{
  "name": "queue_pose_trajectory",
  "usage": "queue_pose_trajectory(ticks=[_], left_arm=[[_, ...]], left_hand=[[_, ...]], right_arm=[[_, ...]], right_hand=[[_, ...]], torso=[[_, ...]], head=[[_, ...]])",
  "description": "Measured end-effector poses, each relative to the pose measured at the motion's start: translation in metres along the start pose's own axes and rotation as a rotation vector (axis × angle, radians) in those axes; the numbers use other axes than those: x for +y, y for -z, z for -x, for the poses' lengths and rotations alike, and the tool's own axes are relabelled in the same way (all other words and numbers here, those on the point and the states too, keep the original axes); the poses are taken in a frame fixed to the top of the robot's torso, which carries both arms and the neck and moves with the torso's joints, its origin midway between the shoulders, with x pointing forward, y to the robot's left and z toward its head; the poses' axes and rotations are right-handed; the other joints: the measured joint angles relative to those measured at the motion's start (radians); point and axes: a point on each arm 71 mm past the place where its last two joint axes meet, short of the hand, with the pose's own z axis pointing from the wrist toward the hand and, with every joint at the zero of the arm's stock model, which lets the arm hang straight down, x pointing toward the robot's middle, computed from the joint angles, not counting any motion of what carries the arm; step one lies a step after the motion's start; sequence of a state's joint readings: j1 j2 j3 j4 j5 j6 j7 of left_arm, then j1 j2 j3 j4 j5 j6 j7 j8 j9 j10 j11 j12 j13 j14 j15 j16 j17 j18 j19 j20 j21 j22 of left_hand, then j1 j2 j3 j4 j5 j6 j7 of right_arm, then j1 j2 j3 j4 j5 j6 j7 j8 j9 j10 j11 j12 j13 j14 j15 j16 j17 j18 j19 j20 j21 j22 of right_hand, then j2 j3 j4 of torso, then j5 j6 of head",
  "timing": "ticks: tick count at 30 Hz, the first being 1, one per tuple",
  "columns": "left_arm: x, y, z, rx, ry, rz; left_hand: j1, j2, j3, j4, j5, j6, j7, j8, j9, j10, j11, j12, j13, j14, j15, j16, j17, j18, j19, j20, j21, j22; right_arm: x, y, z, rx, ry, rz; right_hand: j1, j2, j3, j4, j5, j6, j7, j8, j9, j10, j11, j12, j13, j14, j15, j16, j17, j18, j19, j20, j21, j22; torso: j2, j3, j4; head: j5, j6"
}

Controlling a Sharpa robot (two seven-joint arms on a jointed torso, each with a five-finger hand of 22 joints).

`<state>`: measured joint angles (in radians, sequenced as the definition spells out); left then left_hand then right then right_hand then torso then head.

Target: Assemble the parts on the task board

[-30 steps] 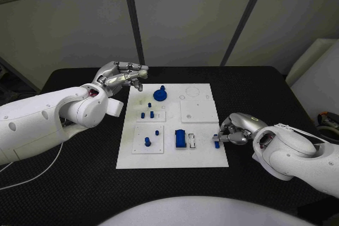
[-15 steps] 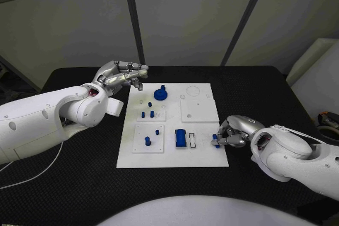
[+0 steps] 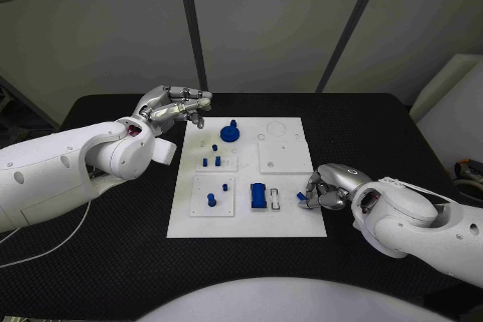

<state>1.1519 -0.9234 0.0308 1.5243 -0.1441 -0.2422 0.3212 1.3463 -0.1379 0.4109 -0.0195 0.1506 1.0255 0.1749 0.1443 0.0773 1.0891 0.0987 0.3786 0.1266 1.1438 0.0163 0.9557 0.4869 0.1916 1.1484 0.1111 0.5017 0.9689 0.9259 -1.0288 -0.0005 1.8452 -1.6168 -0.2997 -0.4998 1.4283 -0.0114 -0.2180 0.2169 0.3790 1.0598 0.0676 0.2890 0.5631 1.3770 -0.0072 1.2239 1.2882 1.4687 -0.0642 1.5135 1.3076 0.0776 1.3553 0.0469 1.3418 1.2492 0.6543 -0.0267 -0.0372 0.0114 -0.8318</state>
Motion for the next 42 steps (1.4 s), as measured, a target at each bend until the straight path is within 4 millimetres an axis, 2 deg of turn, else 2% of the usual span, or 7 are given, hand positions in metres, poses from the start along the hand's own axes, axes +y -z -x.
queue_pose_trajectory(ticks=[2, 5, 13, 17, 24, 31, 42], left_arm=[[0.000, 0.000, 0.000, 0.000, 0.000, 0.000], [0.000, 0.000, 0.000, 0.000, 0.000, 0.000], [0.000, 0.001, 0.000, -0.001, 0.000, 0.001], [0.001, 0.001, 0.000, -0.001, 0.000, 0.002], [0.001, 0.001, 0.000, 0.000, 0.001, 0.002], [0.001, 0.001, 0.000, 0.000, 0.001, 0.003], [0.001, 0.001, 0.000, 0.000, 0.001, 0.003]], left_hand=[[0.000, 0.000, 0.000, 0.000, 0.000, 0.000, 0.000, 0.000, 0.000, 0.000, 0.000, 0.000, 0.000, 0.000, 0.000, 0.000, 0.000, 0.000, 0.000, 0.000, 0.000, 0.000], [0.000, 0.000, 0.000, 0.000, 0.000, 0.000, 0.000, 0.000, 0.000, 0.000, 0.000, 0.000, 0.000, 0.000, 0.000, 0.000, 0.000, 0.000, 0.000, 0.000, 0.000, 0.000], [0.000, 0.000, 0.000, 0.000, 0.000, -0.004, -0.004, 0.000, 0.000, -0.003, -0.003, 0.000, 0.000, 0.000, 0.000, 0.000, 0.000, 0.000, 0.000, 0.000, 0.000, -0.001], [0.000, 0.000, 0.000, 0.000, 0.000, -0.004, -0.004, 0.000, 0.000, -0.003, -0.003, 0.000, 0.000, 0.000, 0.000, 0.000, 0.000, 0.000, 0.000, 0.000, 0.000, -0.001], [0.000, 0.000, 0.000, 0.000, 0.000, -0.004, -0.004, 0.000, -0.001, -0.003, -0.003, 0.000, 0.000, 0.000, 0.000, 0.000, 0.000, 0.000, 0.000, 0.000, 0.000, -0.001], [0.000, 0.000, 0.000, 0.000, 0.000, -0.004, -0.004, 0.000, -0.001, -0.002, -0.002, 0.000, 0.000, 0.000, 0.000, 0.000, 0.000, 0.000, 0.000, 0.000, 0.000, -0.001], [0.000, 0.000, 0.000, 0.000, 0.000, -0.004, -0.004, 0.000, -0.001, -0.002, -0.002, 0.000, 0.000, 0.000, 0.000, 0.000, 0.000, 0.000, 0.000, 0.000, 0.000, -0.001]], right_arm=[[0.001, -0.001, 0.000, -0.002, 0.005, 0.004], [0.004, -0.002, 0.000, -0.006, 0.012, 0.013], [0.008, -0.001, 0.000, -0.013, 0.020, 0.031], [0.008, 0.002, 0.000, -0.018, 0.012, 0.032], [0.009, 0.006, -0.001, -0.018, -0.022, 0.024], [0.015, 0.009, -0.004, -0.015, -0.076, 0.027], [0.031, 0.006, -0.002, -0.075, -0.184, 0.049]], right_hand=[[0.012, -0.007, 0.006, -0.006, 0.018, -0.003, 0.001, 0.000, 0.000, -0.002, 0.002, -0.003, 0.000, 0.000, 0.000, -0.001, 0.000, 0.000, -0.001, 0.001, -0.002, -0.003], [0.045, 0.002, 0.019, -0.019, 0.040, -0.018, 0.003, -0.017, 0.000, -0.011, 0.004, -0.022, -0.015, 0.000, 0.000, -0.001, 0.000, 0.000, -0.004, -0.002, -0.007, -0.007], [0.085, -0.028, 0.107, -0.015, 0.143, -0.022, 0.010, -0.047, -0.002, -0.023, 0.009, -0.026, -0.037, 0.000, 0.000, -0.001, 0.000, 0.000, -0.008, 0.001, -0.007, -0.006], [0.096, -0.038, 0.185, -0.003, 0.184, -0.012, 0.019, -0.055, -0.096, -0.023, 0.009, -0.026, -0.032, 0.000, 0.000, -0.001, 0.000, 0.000, -0.008, 0.001, -0.007, 0.000], [0.100, -0.056, 0.271, 0.066, 0.194, -0.004, 0.013, -0.068, -0.109, -0.021, 0.014, -0.025, -0.026, 0.000, 0.000, -0.001, 0.000, 0.000, -0.008, 0.001, -0.007, 0.009], [0.055, -0.099, 0.342, 0.056, 0.194, 0.001, 0.008, -0.062, -0.105, -0.010, 0.011, -0.021, -0.020, 0.000, 0.000, -0.001, 0.000, 0.000, -0.008, 0.001, -0.003, 0.015], [0.024, -0.109, 0.392, 0.037, 0.190, 0.005, 0.011, -0.056, -0.105, -0.010, 0.010, -0.016, -0.015, 0.000, 0.000, -0.001, 0.000, 0.000, -0.008, 0.001, 0.001, 0.019]], torso=[[0.000, 0.0000, 0.0000], [0.000, 0.0000, 0.0000], [-0.001, 0.0005, 0.0000], [-0.001, 0.0005, -0.0009], [-0.001, 0.0005, -0.0011], [0.000, 0.0000, -0.0011], [0.000, 0.0002, -0.0011]], head=[[0.001, 0.000], [0.001, 0.000], [0.006, 0.002], [0.006, 0.003], [0.007, 0.006], [0.009, 0.006], [0.013, 0.006]])
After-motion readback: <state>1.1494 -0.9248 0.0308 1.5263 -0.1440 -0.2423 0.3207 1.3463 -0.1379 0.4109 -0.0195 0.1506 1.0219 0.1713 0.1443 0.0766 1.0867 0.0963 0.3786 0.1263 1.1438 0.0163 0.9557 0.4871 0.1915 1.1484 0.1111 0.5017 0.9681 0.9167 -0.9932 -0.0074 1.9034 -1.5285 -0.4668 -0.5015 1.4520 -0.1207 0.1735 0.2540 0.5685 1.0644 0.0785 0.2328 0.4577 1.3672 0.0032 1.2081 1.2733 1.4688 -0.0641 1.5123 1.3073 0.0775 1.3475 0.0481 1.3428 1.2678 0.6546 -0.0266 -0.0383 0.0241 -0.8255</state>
